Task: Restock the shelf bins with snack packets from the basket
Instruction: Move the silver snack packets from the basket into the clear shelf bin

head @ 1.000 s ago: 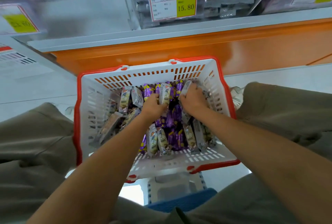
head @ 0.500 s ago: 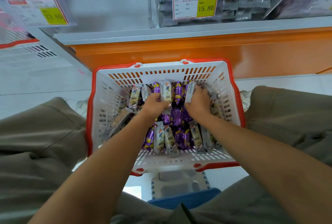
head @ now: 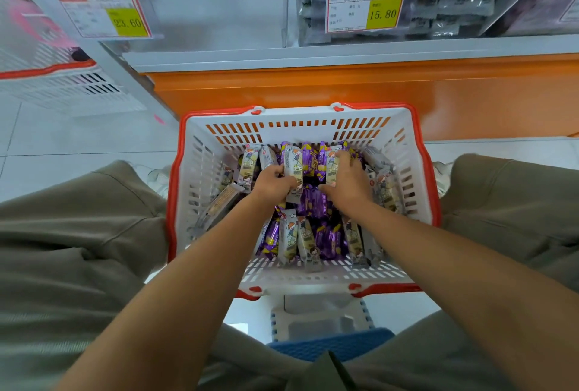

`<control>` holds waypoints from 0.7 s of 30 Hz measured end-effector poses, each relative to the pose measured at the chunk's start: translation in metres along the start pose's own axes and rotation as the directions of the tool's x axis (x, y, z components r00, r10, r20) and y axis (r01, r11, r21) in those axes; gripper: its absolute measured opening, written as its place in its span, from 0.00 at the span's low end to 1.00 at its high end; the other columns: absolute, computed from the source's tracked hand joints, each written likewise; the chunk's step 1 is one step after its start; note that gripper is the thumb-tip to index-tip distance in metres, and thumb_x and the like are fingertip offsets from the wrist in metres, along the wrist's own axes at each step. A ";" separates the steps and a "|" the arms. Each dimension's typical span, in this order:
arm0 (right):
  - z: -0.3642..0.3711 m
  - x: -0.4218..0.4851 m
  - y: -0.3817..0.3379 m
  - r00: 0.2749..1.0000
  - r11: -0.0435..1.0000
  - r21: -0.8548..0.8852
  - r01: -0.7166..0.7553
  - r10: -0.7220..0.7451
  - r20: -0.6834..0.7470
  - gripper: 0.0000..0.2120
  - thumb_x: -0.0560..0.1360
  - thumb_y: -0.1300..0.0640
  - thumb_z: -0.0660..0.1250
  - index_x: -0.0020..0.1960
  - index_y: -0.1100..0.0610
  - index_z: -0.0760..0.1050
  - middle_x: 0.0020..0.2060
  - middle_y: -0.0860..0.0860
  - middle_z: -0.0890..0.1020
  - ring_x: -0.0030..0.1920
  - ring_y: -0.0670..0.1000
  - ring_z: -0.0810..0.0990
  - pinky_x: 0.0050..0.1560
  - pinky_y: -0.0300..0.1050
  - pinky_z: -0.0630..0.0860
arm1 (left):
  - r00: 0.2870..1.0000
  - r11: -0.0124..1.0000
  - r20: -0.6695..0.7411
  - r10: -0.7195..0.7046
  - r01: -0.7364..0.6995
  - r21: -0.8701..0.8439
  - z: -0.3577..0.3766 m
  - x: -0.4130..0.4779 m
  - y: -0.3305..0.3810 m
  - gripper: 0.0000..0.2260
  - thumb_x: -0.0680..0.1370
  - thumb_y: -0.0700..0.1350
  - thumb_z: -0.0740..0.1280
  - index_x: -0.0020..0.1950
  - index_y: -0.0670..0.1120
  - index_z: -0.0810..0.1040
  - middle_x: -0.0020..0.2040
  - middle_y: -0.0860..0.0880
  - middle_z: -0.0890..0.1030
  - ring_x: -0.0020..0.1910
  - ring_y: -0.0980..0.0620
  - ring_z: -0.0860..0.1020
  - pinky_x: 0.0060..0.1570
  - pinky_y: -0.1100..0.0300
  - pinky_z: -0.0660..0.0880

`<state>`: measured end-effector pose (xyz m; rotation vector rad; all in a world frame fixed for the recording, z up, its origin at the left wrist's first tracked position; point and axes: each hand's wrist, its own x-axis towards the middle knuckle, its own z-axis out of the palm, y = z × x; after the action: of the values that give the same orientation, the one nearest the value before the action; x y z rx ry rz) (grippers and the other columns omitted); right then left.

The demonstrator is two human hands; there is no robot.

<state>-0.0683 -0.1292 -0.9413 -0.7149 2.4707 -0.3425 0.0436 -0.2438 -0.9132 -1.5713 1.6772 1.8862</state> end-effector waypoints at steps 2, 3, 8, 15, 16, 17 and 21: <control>-0.001 0.003 -0.003 1.000 1.000 0.003 0.002 -0.002 0.011 0.38 0.71 0.54 0.76 0.72 0.56 0.57 0.65 0.63 0.69 0.60 0.62 0.73 0.53 0.54 0.75 | 1.000 1.000 -0.001 0.007 -0.007 -0.003 -0.003 -0.001 0.000 0.05 0.77 0.36 0.68 0.46 0.43 0.72 0.35 0.44 0.69 0.32 0.48 0.67 0.38 0.53 0.68; -0.001 0.004 -0.004 1.000 1.000 0.002 -0.005 0.005 0.015 0.38 0.71 0.56 0.76 0.72 0.56 0.56 0.65 0.62 0.69 0.59 0.61 0.73 0.51 0.53 0.75 | 1.000 1.000 0.005 0.011 -0.011 -0.004 -0.004 0.000 -0.001 0.06 0.77 0.36 0.68 0.44 0.42 0.72 0.34 0.45 0.69 0.32 0.47 0.67 0.38 0.53 0.68; -0.004 0.006 -0.004 1.000 0.990 0.144 0.006 -0.003 -0.017 0.33 0.73 0.59 0.73 0.69 0.61 0.58 0.60 0.61 0.72 0.54 0.61 0.76 0.41 0.51 0.73 | 0.999 1.000 0.035 0.013 -0.012 -0.026 -0.011 0.001 -0.003 0.08 0.77 0.34 0.68 0.40 0.42 0.71 0.30 0.45 0.69 0.29 0.49 0.67 0.31 0.58 0.68; -0.022 -0.009 -0.010 0.969 0.936 0.254 0.244 -0.247 -0.020 0.24 0.75 0.60 0.69 0.69 0.57 0.66 0.60 0.54 0.73 0.60 0.52 0.73 0.54 0.42 0.72 | 0.997 0.985 0.078 -0.004 0.017 -0.171 0.001 -0.005 0.004 0.10 0.77 0.33 0.66 0.39 0.43 0.69 0.25 0.48 0.74 0.27 0.52 0.74 0.32 0.61 0.76; -0.024 -0.012 -0.011 0.959 0.924 0.264 0.277 -0.281 -0.022 0.23 0.76 0.59 0.68 0.69 0.57 0.67 0.60 0.53 0.74 0.61 0.50 0.73 0.56 0.41 0.70 | 0.997 0.980 0.075 -0.009 0.023 -0.198 0.004 -0.009 0.008 0.08 0.77 0.33 0.66 0.41 0.42 0.70 0.27 0.48 0.75 0.28 0.52 0.75 0.33 0.60 0.78; -0.027 -0.015 -0.012 0.950 0.909 0.283 0.305 -0.309 -0.032 0.22 0.76 0.58 0.68 0.68 0.56 0.69 0.60 0.52 0.75 0.60 0.49 0.73 0.59 0.41 0.70 | 0.998 0.973 0.066 -0.018 0.032 -0.228 0.006 -0.012 0.011 0.05 0.77 0.34 0.66 0.43 0.41 0.72 0.32 0.46 0.77 0.31 0.51 0.76 0.35 0.59 0.80; -0.040 -0.026 -0.011 0.923 0.837 0.396 0.377 -0.373 -0.091 0.19 0.77 0.59 0.68 0.66 0.56 0.71 0.58 0.50 0.75 0.59 0.47 0.73 0.63 0.43 0.72 | 0.999 0.939 0.021 -0.028 0.034 -0.342 0.005 -0.023 0.022 0.02 0.76 0.36 0.68 0.48 0.40 0.76 0.44 0.40 0.80 0.41 0.45 0.80 0.43 0.55 0.81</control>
<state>-0.0677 -0.1203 -0.8928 -1.0085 2.1449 -0.9803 0.0351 -0.2361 -0.8833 -1.6807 1.3604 2.2628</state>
